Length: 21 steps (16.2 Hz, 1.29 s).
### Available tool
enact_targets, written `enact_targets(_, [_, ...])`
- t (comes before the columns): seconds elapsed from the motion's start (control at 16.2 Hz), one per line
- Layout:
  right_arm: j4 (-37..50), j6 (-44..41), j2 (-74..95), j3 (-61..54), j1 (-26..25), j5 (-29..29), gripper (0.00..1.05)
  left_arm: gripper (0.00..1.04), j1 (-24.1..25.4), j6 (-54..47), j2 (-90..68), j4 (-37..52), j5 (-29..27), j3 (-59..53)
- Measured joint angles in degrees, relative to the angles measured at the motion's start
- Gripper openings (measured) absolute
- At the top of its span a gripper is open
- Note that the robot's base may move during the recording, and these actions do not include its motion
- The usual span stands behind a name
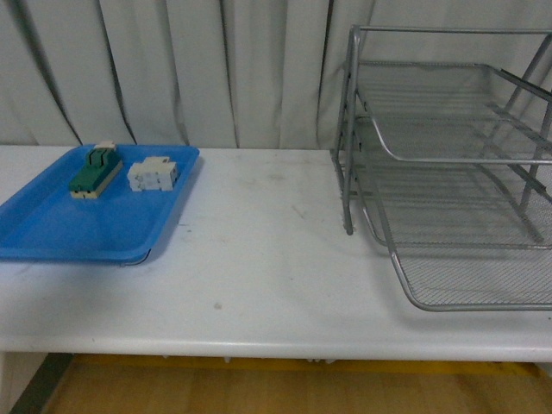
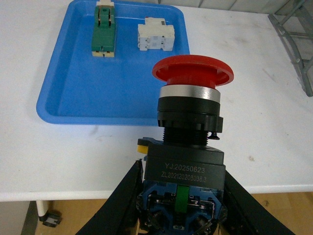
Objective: Place button on rack with both arms
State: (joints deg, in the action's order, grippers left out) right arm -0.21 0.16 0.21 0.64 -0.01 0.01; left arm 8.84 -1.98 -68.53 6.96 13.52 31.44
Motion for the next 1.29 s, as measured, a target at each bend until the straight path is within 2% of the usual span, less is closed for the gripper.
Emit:
enact_targets(0.99, [0.0, 0.0, 0.0, 0.0, 0.0, 0.0, 0.98, 0.37, -2.2, 0.0, -0.4, 1.1, -0.7, -0.1])
enact_targets(1.11, [0.0, 0.0, 0.0, 0.0, 0.0, 0.1, 0.98, 0.37, -4.2, 0.2, -1.4, 1.3, -1.2, 0.6])
enact_targets(1.29, [0.0, 0.0, 0.0, 0.0, 0.0, 0.0, 0.98, 0.36, -10.2, 1.7, -7.3, 1.8, -3.9, 6.3])
